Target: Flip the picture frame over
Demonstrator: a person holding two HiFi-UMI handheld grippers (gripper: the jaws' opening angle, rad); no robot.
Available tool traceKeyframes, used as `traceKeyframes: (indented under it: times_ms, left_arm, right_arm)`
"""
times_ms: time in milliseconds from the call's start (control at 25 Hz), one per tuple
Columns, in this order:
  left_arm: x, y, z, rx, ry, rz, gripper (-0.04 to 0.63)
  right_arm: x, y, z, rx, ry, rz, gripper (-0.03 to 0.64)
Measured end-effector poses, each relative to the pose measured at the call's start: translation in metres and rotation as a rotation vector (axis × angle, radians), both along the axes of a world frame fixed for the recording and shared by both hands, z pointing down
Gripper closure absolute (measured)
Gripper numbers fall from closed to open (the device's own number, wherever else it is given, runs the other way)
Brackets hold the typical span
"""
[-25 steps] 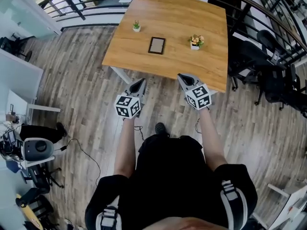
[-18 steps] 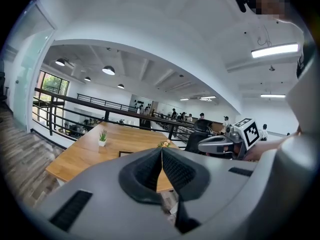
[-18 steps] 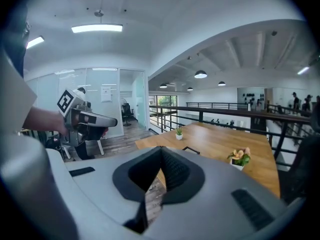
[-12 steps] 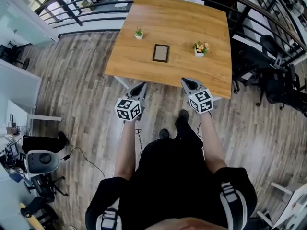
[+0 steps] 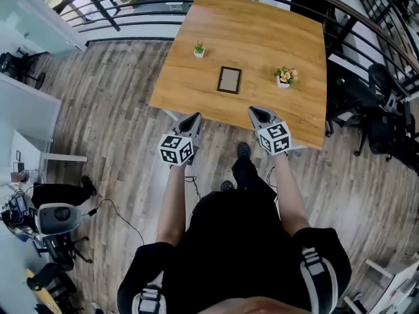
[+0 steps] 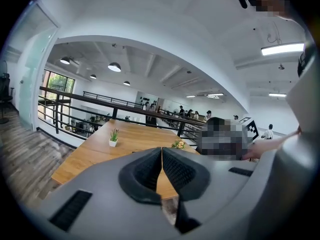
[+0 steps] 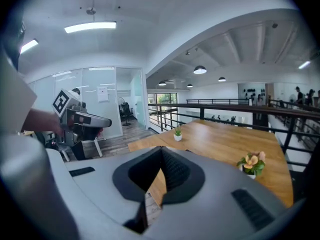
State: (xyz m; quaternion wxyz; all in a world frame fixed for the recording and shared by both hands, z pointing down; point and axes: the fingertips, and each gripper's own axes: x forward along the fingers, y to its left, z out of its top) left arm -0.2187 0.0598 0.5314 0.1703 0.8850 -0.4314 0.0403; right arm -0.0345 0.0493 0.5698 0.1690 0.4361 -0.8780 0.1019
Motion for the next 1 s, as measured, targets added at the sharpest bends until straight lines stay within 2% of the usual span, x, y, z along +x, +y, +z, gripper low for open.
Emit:
traceKeyframes:
  times_ms: [400, 600, 1000]
  left_arm:
    - [0.016, -0.067, 0.022, -0.071, -0.017, -0.03, 0.574]
    - [0.02, -0.097, 0.037, -0.119, -0.027, -0.076, 0.574]
    - [0.044, -0.16, 0.049, -0.145, -0.082, -0.135, 0.574]
  right_arm:
    - [0.018, -0.076, 0.021, -0.064, -0.005, -0.018, 0.609]
    - [0.032, -0.112, 0.038, -0.099, 0.012, -0.048, 0.609]
    - [0.051, -0.188, 0.052, -0.123, 0.023, -0.112, 0.609]
